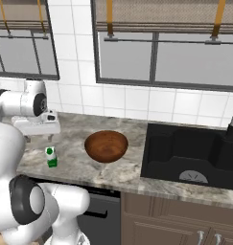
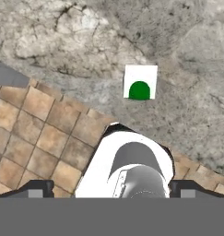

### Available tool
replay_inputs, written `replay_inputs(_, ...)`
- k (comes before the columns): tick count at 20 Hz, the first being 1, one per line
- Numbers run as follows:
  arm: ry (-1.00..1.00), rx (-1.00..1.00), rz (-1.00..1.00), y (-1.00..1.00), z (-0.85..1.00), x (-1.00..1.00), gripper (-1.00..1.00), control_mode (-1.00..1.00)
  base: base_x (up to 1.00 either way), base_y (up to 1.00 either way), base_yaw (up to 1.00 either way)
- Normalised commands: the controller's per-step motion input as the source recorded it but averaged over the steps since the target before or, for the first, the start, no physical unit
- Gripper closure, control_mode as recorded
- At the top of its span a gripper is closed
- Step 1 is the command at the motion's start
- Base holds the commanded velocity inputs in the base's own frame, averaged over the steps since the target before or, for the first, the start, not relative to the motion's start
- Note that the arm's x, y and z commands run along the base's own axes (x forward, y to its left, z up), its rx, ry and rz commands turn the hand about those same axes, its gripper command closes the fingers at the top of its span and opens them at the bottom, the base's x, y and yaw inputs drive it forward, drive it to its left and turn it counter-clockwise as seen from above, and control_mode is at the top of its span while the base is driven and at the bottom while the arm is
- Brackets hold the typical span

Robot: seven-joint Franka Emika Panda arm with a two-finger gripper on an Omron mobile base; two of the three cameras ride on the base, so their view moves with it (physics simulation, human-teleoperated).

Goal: Gather the eggs and milk located in the vicinity of the sink area and place them right next to the bowl.

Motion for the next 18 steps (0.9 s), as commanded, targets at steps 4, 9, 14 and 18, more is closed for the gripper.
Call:
replay_inputs(4,0.01,0.00,-0.09,0.00,-0.45,0.31,-1.00,-1.00,0.00,0.00,0.00)
replay_inputs(9,0.00,0.00,-0.04,0.00,-0.29,0.34,-1.00,-1.00,0.00,0.00,0.00)
replay_inputs(14,-0.03,0.00,0.00,0.00,-0.09,0.35,-1.00,-1.00,0.00,0.00,0.00)
replay_inputs(18,-0.04,0.00,0.00,0.00,-0.11,0.35,-1.00,-1.00,0.00,0.00,0.00)
